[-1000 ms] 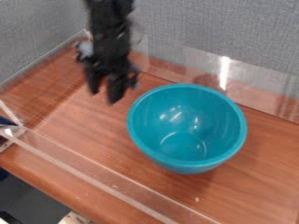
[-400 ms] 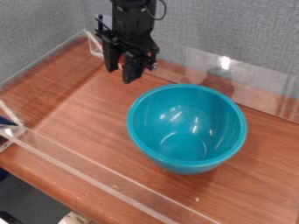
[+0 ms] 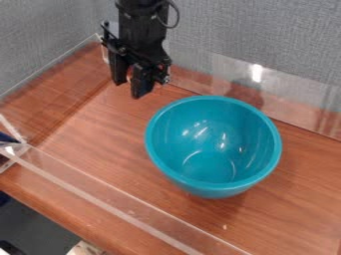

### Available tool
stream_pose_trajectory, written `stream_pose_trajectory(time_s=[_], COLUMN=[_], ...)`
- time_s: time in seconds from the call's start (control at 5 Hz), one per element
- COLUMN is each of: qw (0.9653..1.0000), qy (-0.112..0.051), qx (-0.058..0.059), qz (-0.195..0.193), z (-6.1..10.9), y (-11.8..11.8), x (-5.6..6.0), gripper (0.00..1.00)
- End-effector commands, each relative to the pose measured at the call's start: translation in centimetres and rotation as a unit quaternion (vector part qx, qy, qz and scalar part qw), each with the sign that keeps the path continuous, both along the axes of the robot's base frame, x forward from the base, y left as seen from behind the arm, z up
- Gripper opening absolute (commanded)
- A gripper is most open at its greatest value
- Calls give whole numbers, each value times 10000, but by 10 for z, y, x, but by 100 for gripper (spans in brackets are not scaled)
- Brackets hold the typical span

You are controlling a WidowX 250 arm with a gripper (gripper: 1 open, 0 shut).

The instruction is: Put the mushroom in the blue bowl

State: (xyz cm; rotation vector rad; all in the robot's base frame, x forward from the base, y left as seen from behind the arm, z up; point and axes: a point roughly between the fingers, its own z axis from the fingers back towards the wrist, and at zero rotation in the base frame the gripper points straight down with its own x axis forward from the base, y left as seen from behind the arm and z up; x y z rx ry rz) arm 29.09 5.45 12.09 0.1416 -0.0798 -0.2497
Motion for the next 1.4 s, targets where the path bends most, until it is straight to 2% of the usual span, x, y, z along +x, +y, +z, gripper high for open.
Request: stream_pose_trajectory(time_s=[0.0,0.2,0.4,0.6,0.8,1.0,1.2], qw=[9999,9999,9988,9961,9963,9966,9973], qy=[-145,-139,-146,-122,-32,-20,-16], qx=[59,65,63,49,17,4,-3], qz=[-2,-66,-457,-872,-855,-819,-741], z=[4,-2,6,11,0,1,4], y=[7,9,-17,-47,-44,-41,-36], x=[2,3,5,8,10,9,8], gripper=[0,0,0,0,0,100,100])
